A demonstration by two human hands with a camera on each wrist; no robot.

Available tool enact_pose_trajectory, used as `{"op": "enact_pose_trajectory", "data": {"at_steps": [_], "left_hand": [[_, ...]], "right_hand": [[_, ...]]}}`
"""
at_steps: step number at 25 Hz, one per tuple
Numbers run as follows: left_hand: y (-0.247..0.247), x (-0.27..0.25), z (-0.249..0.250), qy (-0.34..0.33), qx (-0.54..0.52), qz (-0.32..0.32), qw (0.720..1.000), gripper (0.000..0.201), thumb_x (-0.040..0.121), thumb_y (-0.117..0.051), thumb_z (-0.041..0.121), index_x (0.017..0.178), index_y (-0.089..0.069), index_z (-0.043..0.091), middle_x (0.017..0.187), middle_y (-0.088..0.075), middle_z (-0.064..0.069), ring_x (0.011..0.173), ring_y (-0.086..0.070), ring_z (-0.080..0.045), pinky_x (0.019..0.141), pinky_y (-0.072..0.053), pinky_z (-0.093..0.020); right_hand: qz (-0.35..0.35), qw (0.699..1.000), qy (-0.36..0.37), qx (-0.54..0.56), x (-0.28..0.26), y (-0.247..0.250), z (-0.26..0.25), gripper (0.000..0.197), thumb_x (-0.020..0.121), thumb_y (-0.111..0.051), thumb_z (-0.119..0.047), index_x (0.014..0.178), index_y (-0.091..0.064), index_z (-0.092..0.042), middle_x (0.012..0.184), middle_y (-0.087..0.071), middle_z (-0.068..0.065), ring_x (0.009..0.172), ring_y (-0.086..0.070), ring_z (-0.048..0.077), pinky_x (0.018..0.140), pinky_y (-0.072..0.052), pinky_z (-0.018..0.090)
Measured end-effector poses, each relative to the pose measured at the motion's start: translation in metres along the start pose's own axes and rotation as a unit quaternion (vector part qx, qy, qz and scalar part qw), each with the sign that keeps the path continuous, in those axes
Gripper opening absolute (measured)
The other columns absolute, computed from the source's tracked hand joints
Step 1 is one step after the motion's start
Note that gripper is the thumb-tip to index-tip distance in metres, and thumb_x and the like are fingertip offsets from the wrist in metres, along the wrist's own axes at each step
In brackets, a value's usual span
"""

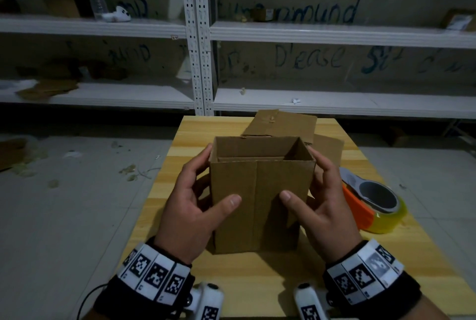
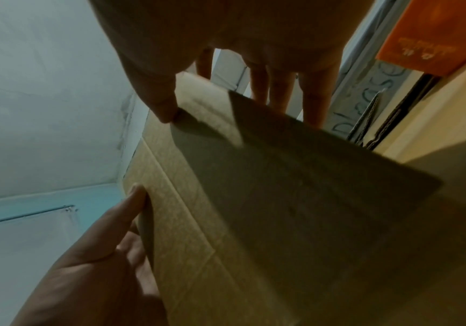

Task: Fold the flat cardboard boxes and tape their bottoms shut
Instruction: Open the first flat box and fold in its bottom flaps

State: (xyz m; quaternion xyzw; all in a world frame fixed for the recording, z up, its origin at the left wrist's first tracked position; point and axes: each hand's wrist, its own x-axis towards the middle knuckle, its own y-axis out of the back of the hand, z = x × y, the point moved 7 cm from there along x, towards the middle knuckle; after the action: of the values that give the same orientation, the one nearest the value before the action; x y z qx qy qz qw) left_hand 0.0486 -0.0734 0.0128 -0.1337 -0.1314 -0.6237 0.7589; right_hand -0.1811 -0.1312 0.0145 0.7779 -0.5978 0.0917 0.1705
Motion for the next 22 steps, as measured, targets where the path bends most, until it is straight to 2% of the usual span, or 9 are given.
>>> {"op": "enact_pose_trajectory", "data": {"at_steps": [2, 5, 9, 11, 13, 16, 18, 20, 22], "left_hand": [[0.001, 0.0, 0.001, -0.001, -0.009, -0.002, 1.0, 0.081, 0.071, -0.085, 0.037, 0.143, -0.051, 0.052, 0.13, -0.066, 0.027, 0.124, -0.066, -0.009, 0.085, -0.064, -0.032], [0.004, 0.001, 0.003, -0.003, 0.006, -0.004, 1.0, 0.071, 0.073, -0.082, 0.038, 0.137, -0.056, 0.054, 0.128, -0.069, 0.022, 0.121, -0.068, -0.012, 0.083, -0.063, -0.028], [0.005, -0.001, 0.007, -0.011, 0.034, -0.004, 0.999, 0.066, 0.076, -0.079, 0.039, 0.136, -0.056, 0.055, 0.126, -0.072, 0.019, 0.117, -0.072, -0.015, 0.085, -0.064, -0.033], [0.005, -0.002, 0.007, -0.017, 0.047, -0.002, 0.999, 0.065, 0.077, -0.078, 0.04, 0.137, -0.055, 0.054, 0.125, -0.072, 0.019, 0.115, -0.072, -0.014, 0.086, -0.064, -0.035], [0.003, -0.004, 0.008, -0.022, 0.053, -0.002, 0.998, 0.064, 0.078, -0.077, 0.041, 0.136, -0.054, 0.053, 0.126, -0.071, 0.018, 0.114, -0.073, -0.015, 0.086, -0.065, -0.039], [0.002, -0.002, 0.015, -0.028, 0.064, -0.008, 0.998, 0.062, 0.074, -0.079, 0.041, 0.126, -0.049, 0.057, 0.122, -0.068, 0.021, 0.109, -0.074, -0.018, 0.079, -0.066, -0.04], [0.004, 0.004, 0.02, -0.015, 0.067, -0.031, 0.997, 0.063, 0.069, -0.082, 0.041, 0.12, -0.046, 0.054, 0.116, -0.067, 0.021, 0.103, -0.075, -0.019, 0.073, -0.067, -0.039], [0.006, 0.008, 0.024, 0.004, 0.08, -0.06, 0.995, 0.068, 0.066, -0.084, 0.042, 0.121, -0.045, 0.05, 0.113, -0.066, 0.022, 0.103, -0.074, -0.017, 0.071, -0.066, -0.036], [0.006, 0.009, 0.027, 0.017, 0.09, -0.078, 0.993, 0.073, 0.066, -0.085, 0.041, 0.128, -0.047, 0.049, 0.116, -0.067, 0.023, 0.105, -0.074, -0.016, 0.072, -0.066, -0.033]], "right_hand": [[0.011, 1.0, -0.003, 0.001, 0.0, 0.003, 0.001, 0.078, 0.075, -0.076, -0.054, 0.144, -0.039, -0.057, 0.143, -0.061, -0.008, 0.126, -0.064, 0.008, 0.096, -0.06, 0.04], [0.018, 1.0, -0.002, -0.008, -0.001, 0.005, 0.0, 0.07, 0.077, -0.071, -0.058, 0.14, -0.043, -0.058, 0.139, -0.062, -0.014, 0.123, -0.064, 0.001, 0.091, -0.061, 0.029], [0.018, 0.999, 0.008, -0.036, -0.002, 0.005, -0.001, 0.066, 0.078, -0.069, -0.061, 0.138, -0.043, -0.06, 0.14, -0.061, -0.013, 0.126, -0.063, 0.003, 0.098, -0.06, 0.041], [0.021, 0.999, 0.017, -0.042, -0.002, 0.006, -0.002, 0.068, 0.077, -0.07, -0.07, 0.139, -0.045, -0.058, 0.142, -0.062, -0.012, 0.13, -0.062, 0.007, 0.102, -0.058, 0.049], [0.022, 0.999, 0.026, -0.04, -0.002, 0.007, -0.005, 0.065, 0.077, -0.069, -0.075, 0.137, -0.047, -0.059, 0.141, -0.063, -0.012, 0.131, -0.062, 0.01, 0.103, -0.056, 0.053], [0.017, 0.998, 0.035, -0.043, -0.002, 0.007, -0.01, 0.062, 0.075, -0.07, -0.075, 0.131, -0.047, -0.062, 0.139, -0.061, -0.016, 0.129, -0.063, 0.012, 0.099, -0.058, 0.054], [0.014, 0.998, 0.04, -0.056, -0.002, 0.006, -0.012, 0.06, 0.075, -0.073, -0.071, 0.127, -0.044, -0.064, 0.137, -0.059, -0.019, 0.128, -0.062, 0.011, 0.098, -0.059, 0.053], [0.01, 0.997, 0.044, -0.055, -0.001, 0.007, -0.013, 0.06, 0.076, -0.075, -0.065, 0.127, -0.044, -0.063, 0.137, -0.059, -0.018, 0.127, -0.062, 0.011, 0.097, -0.06, 0.053], [0.005, 0.997, 0.048, -0.053, 0.0, 0.007, -0.013, 0.061, 0.076, -0.074, -0.07, 0.128, -0.044, -0.061, 0.137, -0.059, -0.018, 0.127, -0.063, 0.012, 0.097, -0.06, 0.052]]}}
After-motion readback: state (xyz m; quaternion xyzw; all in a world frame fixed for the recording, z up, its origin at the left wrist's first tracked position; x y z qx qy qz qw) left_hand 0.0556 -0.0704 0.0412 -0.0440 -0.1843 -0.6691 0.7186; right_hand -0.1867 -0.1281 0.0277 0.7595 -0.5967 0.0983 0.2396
